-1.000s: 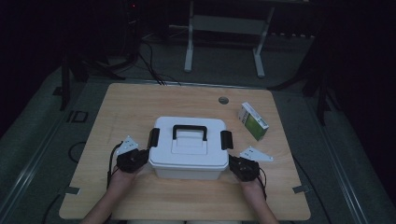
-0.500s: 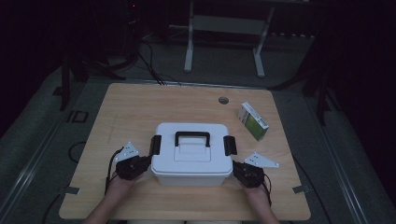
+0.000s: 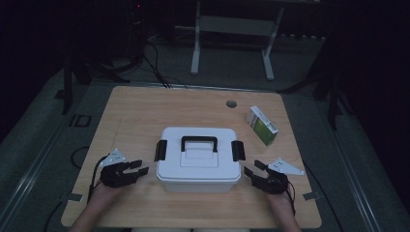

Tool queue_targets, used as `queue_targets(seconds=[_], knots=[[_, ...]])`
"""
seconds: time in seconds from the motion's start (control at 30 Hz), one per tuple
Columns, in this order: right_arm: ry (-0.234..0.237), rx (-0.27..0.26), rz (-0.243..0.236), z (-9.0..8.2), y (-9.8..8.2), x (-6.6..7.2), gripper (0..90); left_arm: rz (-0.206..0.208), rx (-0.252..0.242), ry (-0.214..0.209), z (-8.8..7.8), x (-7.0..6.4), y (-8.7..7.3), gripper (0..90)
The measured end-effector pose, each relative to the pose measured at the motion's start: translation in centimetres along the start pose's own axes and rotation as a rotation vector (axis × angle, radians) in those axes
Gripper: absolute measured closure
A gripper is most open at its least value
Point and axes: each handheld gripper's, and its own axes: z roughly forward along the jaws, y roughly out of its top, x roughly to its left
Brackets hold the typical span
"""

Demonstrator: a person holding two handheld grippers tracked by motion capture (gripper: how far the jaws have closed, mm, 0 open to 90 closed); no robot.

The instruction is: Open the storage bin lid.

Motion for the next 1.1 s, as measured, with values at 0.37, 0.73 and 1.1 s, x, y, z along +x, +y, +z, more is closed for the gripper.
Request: queue_targets(seconds=[0.37,0.73,1.1], knots=[[-0.024,0.018,0.077,-2.4,-1.9,-3.1,14.1,0.007,-0.014,-0.011,-3.8,-0.1,2.8,34.1],[-0.07,0.017,0.101,-3.1,-2.7,-4.0,14.6,0.106,-0.011,-0.106,-5.8,-1.7,8.6,34.2],[-0.052,0.013,0.106,-3.1,-3.0,-4.1,14.6,0.201,0.002,-0.163,-3.7,-3.8,13.6,34.2]])
